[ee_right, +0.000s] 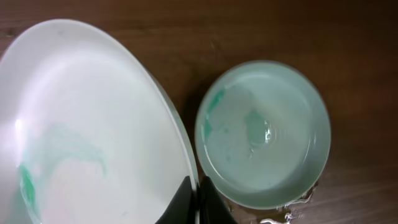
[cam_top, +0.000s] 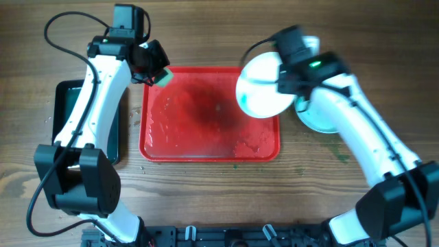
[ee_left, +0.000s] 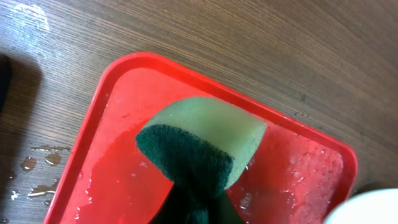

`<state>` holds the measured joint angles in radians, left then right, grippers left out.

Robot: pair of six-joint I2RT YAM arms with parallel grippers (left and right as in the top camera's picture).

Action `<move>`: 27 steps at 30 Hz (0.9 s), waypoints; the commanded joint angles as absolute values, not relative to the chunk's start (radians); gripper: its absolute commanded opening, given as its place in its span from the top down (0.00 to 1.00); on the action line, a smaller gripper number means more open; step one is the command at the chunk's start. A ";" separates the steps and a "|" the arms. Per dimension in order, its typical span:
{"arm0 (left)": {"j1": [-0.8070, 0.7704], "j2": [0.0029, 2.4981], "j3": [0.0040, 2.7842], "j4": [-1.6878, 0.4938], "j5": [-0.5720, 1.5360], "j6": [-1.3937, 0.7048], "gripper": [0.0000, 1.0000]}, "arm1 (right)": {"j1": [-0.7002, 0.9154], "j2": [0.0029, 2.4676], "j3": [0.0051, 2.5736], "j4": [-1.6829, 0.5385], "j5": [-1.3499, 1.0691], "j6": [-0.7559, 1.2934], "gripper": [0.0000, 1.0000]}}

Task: Clean dirty plates on tray and stack at the side
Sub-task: 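Carry the third plate right and stack it on the plate pile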

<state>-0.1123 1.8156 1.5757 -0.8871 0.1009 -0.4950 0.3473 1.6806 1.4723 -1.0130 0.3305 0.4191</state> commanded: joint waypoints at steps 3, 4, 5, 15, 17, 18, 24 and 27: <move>-0.134 1.820 1.570 -0.867 0.024 -0.515 0.96 | -0.095 1.671 1.459 -1.017 0.025 0.364 0.96; -0.134 1.820 1.570 -0.867 0.024 -0.515 0.96 | -0.151 1.676 1.447 -1.004 0.025 0.356 0.96; -0.134 1.820 1.570 -0.867 0.024 -0.515 0.96 | -0.197 1.681 1.428 -0.989 0.024 0.348 0.96; -0.136 1.820 1.570 -0.867 0.024 -0.514 0.96 | -0.278 1.705 1.079 -0.747 -0.022 0.377 0.67; -0.136 1.820 1.570 -0.866 0.024 -0.514 0.96 | -0.278 1.704 1.079 -0.750 -0.025 0.377 0.61; -0.136 1.820 1.570 -0.864 0.024 -0.514 0.96 | -0.278 1.703 1.085 -0.758 -0.036 0.377 0.60; -0.136 1.820 1.570 -0.866 0.024 -0.514 0.96 | -0.266 1.654 1.228 -0.861 -0.150 0.287 0.59; -0.136 1.820 1.570 -0.869 0.024 -0.514 0.96 | -0.213 1.565 1.292 -0.867 -0.189 0.217 0.55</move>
<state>-0.1337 1.8156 1.5753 -0.8707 0.0414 -0.5037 -0.2604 1.6661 1.2232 -0.8642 -0.1246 0.2977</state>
